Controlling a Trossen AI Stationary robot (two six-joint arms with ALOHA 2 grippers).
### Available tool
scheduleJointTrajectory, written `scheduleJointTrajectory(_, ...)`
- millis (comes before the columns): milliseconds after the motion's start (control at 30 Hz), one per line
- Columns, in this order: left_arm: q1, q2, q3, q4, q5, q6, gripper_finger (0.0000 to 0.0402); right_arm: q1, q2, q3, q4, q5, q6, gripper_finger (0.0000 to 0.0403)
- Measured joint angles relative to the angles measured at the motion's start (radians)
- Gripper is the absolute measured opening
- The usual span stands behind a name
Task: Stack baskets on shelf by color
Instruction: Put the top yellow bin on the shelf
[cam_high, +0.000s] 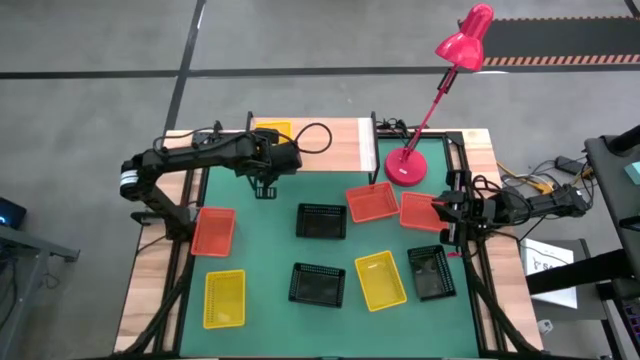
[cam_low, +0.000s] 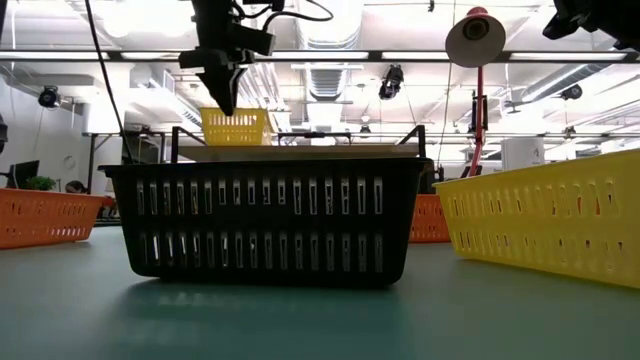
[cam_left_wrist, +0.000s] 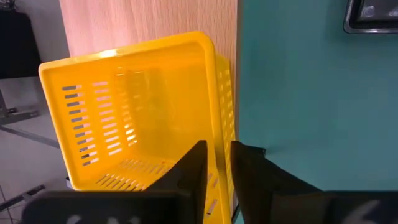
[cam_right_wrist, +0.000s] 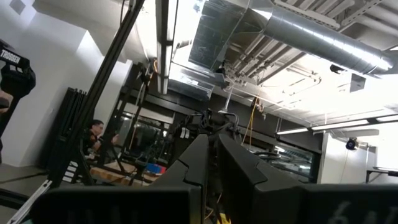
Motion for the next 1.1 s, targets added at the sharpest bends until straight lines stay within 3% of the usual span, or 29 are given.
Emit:
scheduleJointTrajectory(500, 0.000, 0.000, 0.003, -0.018, -0.040, 0.000, 0.0129, 0.000, 0.000, 0.000, -0.003, 0.000, 0.000, 0.0028)
scheduleJointTrajectory(767, -0.010, -0.001, 0.097, -0.048, -0.049, 0.021, 0.0142, 0.000, 0.000, 0.000, -0.003, 0.000, -0.002, 0.0028)
scheduleJointTrajectory(933, -0.035, -0.002, 0.126, 0.068, 0.044, 0.019, 0.0139, 0.000, 0.000, 0.000, -0.003, 0.000, -0.010, 0.0028)
scheduleJointTrajectory(1100, -0.073, 0.016, 0.108, 0.310, 0.118, 0.019, 0.0111, 0.000, 0.000, 0.000, -0.003, 0.000, -0.011, 0.0028)
